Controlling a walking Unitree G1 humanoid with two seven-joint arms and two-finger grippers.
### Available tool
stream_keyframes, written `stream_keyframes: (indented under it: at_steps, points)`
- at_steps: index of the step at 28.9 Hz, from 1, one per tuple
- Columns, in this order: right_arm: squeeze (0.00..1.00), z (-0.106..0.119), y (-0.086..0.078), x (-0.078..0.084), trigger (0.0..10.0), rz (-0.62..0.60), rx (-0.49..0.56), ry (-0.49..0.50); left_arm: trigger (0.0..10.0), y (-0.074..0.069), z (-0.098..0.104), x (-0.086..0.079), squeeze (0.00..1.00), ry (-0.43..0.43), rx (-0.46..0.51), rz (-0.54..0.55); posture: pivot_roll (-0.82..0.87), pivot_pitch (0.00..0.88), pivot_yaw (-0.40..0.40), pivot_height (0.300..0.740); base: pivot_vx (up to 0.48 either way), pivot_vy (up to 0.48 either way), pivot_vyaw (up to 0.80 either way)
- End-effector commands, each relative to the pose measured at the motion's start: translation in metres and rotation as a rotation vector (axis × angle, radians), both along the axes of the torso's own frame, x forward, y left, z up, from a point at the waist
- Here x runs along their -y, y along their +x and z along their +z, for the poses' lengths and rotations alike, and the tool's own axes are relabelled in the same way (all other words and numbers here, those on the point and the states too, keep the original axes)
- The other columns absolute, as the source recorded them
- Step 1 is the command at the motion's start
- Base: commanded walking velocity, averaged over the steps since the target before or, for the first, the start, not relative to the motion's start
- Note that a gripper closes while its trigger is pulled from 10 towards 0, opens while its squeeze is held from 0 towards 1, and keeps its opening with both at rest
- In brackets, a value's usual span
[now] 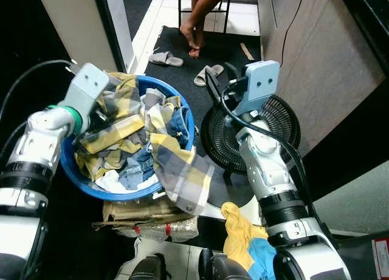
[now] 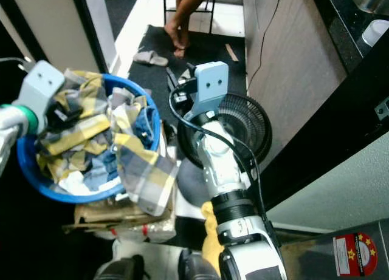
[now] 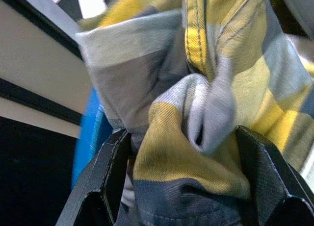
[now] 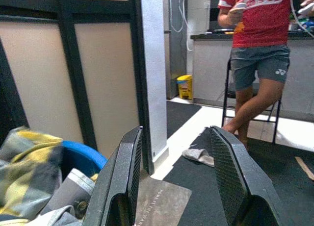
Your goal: Clothes washing
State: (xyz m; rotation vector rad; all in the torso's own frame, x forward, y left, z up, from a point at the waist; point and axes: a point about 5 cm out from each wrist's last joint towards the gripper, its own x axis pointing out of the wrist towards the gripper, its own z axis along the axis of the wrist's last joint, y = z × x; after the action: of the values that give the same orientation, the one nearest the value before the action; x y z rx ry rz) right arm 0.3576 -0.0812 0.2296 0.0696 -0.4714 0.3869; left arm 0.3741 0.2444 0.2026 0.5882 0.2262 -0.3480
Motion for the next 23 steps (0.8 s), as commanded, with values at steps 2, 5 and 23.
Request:
stream_keyframes:
  at_steps: [2,5,23]
  points:
    - [0.0,-0.001,0.0,0.004,10.0,-0.013,0.001,0.004,6.4,-0.007,-0.025,0.002,0.0,0.023,-0.103,-0.019,0.17,0.166,0.035,0.74,0.0,0.0,0.0]
    - [0.0,0.0,0.001,0.005,10.0,-0.017,0.002,0.003,2.0,-0.006,-0.023,0.003,0.0,0.016,-0.092,-0.017,0.17,0.165,0.035,0.74,0.0,0.0,0.0]
    - [0.0,0.0,0.001,0.008,10.0,-0.033,0.009,0.002,0.0,-0.004,-0.002,0.011,0.0,-0.108,0.019,-0.021,0.15,0.133,0.042,0.74,0.0,0.0,0.0]
